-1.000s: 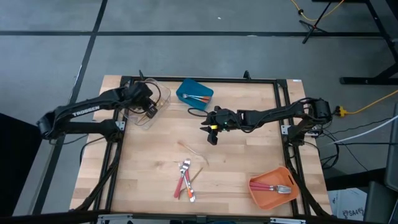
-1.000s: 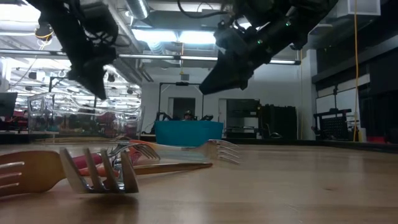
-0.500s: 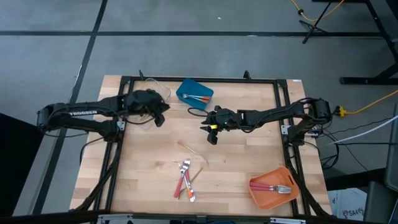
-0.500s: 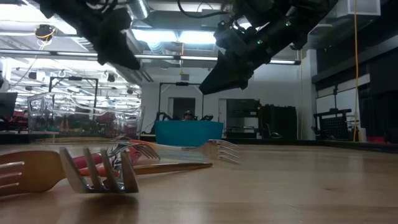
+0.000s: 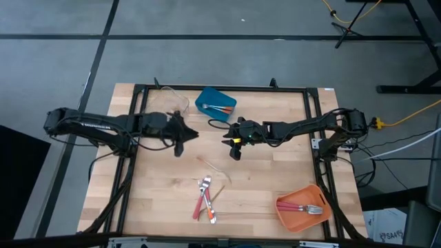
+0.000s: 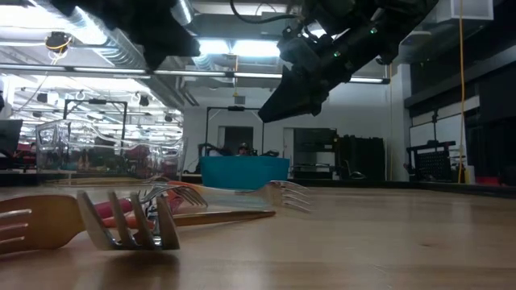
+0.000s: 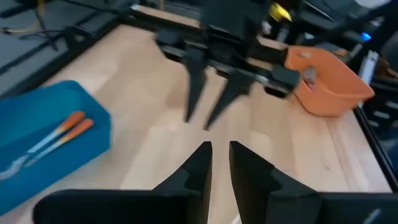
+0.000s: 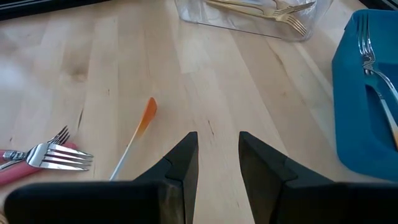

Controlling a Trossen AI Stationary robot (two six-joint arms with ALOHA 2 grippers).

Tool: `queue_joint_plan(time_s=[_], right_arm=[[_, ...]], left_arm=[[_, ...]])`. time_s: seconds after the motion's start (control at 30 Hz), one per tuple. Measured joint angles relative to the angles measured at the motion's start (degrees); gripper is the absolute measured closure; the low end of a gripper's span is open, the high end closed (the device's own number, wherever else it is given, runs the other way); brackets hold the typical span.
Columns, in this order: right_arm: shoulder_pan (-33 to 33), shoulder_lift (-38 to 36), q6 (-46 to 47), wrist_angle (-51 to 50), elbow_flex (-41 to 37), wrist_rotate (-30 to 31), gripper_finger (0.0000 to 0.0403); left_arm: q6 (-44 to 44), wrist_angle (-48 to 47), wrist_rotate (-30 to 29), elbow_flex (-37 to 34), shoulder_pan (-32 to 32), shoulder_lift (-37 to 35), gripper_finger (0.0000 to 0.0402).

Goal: Sort silverware by color (type)
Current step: Put the orange fork into the blue bin

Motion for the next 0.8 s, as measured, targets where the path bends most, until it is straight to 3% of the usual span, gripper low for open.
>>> queue_joint_plan(time_s=[0.4, 0.53, 0.8], right_arm=[[0.0, 0.0, 0.0, 0.0, 0.0, 0.0, 0.0297], [0.0, 0.0, 0.0, 0.0, 0.0, 0.0, 0.0297], [0.0, 0.0, 0.0, 0.0, 0.0, 0.0, 0.0297]], left_arm=[[0.2, 12.5, 1.6, 0.0, -4.7, 13.2, 0.0266], [0.8, 12.1, 1.7, 0.0, -6.0, 17.7, 0.0261], [10.8, 12.0, 1.5, 0.0, -7.4, 26.3, 0.0261]])
